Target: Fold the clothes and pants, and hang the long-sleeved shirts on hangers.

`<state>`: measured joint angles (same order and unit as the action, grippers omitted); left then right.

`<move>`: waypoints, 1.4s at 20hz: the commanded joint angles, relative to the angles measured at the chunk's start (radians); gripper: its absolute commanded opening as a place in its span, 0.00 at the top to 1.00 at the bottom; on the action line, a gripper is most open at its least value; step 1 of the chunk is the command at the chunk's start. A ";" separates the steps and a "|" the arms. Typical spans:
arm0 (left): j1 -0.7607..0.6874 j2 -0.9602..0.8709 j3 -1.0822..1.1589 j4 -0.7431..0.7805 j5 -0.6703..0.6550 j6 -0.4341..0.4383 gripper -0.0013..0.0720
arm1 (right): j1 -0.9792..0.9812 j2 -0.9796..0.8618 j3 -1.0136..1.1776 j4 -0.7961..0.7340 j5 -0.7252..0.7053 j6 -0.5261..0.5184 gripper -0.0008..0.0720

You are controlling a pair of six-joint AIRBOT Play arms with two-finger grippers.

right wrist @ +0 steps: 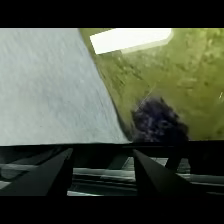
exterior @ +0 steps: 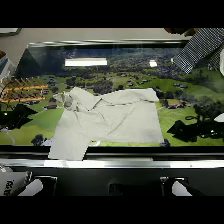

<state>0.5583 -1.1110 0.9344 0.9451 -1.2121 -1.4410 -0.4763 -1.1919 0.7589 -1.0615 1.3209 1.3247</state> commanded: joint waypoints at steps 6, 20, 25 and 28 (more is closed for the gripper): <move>0.006 0.006 -0.016 0.000 -0.011 0.002 0.26 | -0.005 -0.130 -0.109 0.141 -0.097 -0.114 0.41; 0.001 -0.051 -0.028 0.001 -0.019 0.084 0.26 | -0.004 -0.145 -0.146 0.286 -0.116 -0.211 0.95; -0.007 -0.116 -0.082 0.000 0.002 0.182 0.26 | -0.005 -0.144 -0.146 0.320 -0.116 -0.205 0.95; -0.048 -0.175 -0.117 -0.004 0.041 0.231 0.26 | -0.004 -0.144 -0.146 0.321 -0.113 -0.194 0.95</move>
<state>0.5369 -1.2381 0.8459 0.9451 -1.2030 -1.2690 -0.4805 -1.3365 0.6132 -0.7540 1.2037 1.1221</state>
